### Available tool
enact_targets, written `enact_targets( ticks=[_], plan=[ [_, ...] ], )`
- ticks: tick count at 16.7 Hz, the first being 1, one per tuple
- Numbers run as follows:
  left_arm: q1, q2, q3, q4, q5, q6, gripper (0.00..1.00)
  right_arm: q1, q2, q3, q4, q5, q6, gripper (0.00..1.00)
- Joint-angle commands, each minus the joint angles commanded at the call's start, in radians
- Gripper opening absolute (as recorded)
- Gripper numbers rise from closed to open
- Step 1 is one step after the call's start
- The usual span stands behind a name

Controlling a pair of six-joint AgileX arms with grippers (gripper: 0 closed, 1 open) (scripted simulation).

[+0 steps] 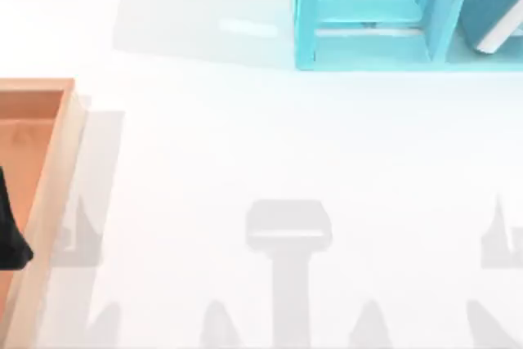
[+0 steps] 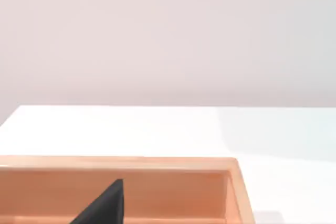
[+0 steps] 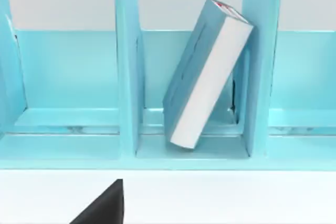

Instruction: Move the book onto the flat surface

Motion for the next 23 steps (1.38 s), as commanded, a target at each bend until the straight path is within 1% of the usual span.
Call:
enact_targets(
  ticks=[3,5,9,13,20,23],
  plan=[
    [0.0,0.0,0.0,0.0,0.0,0.0,1.0,-0.001,0.01,0.007,0.009,-0.001,0.003,1.0],
    [0.0,0.0,0.0,0.0,0.0,0.0,1.0,-0.005,0.063,0.038,0.055,-0.005,0.018,1.0],
    [0.0,0.0,0.0,0.0,0.0,0.0,1.0,-0.018,0.294,0.153,0.23,-0.027,0.077,1.0],
    [0.0,0.0,0.0,0.0,0.0,0.0,1.0,-0.034,0.692,0.303,0.464,-0.057,0.156,1.0],
    [0.0,0.0,0.0,0.0,0.0,0.0,1.0,-0.07,1.568,0.572,0.884,-0.107,0.294,1.0],
    [0.0,0.0,0.0,0.0,0.0,0.0,1.0,-0.085,1.841,0.67,1.033,-0.122,0.34,1.0]
  ],
)
